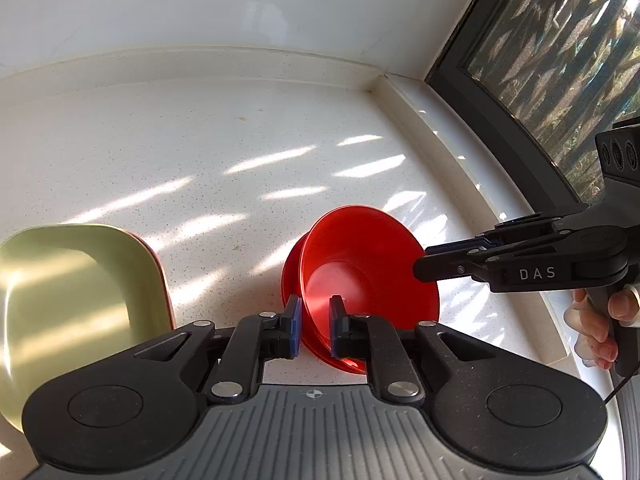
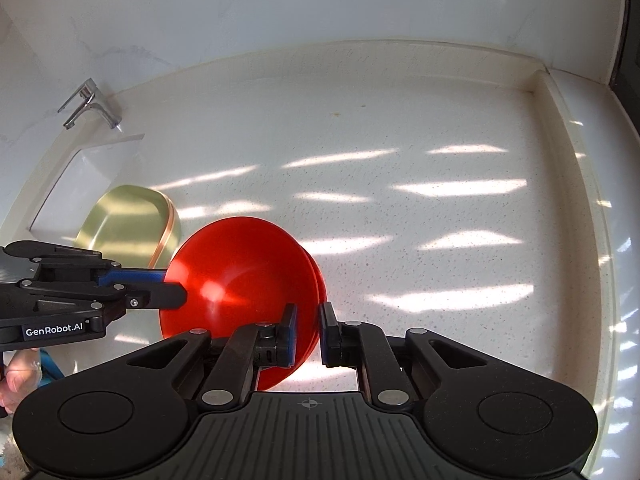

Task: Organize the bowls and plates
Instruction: 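Lower the red bowl into the nested bowls and open the left tool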

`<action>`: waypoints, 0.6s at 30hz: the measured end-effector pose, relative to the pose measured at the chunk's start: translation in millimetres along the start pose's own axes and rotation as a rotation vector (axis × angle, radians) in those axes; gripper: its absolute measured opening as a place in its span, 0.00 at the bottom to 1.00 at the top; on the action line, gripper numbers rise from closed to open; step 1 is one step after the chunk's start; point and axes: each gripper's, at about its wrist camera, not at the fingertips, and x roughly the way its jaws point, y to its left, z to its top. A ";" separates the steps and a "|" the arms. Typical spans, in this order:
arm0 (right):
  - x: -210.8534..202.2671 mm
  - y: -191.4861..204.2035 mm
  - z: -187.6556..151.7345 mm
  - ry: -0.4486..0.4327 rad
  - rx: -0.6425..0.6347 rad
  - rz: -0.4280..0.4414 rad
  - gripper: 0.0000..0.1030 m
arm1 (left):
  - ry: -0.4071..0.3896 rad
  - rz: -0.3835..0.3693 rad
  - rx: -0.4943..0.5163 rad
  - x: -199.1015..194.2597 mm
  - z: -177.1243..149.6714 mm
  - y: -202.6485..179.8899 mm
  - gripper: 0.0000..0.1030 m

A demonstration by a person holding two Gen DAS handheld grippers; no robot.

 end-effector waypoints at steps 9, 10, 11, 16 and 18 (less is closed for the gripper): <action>-7.6 8.3 -3.3 -0.034 -0.026 0.006 0.20 | -0.045 -0.006 0.006 -10.2 -3.6 -1.1 0.34; -9.1 8.3 -3.2 -0.038 -0.021 0.014 0.20 | -0.053 -0.005 0.007 -11.6 -3.6 -0.4 0.34; -10.9 8.7 -3.1 -0.042 -0.020 0.017 0.20 | -0.059 -0.005 0.006 -13.4 -4.4 0.3 0.34; -17.5 10.4 -4.8 -0.072 -0.032 0.005 0.20 | -0.095 0.000 -0.010 -17.8 -7.5 3.4 0.44; -19.6 8.5 -7.0 -0.090 -0.027 0.003 0.20 | -0.131 0.003 -0.006 -20.9 -9.8 3.7 0.48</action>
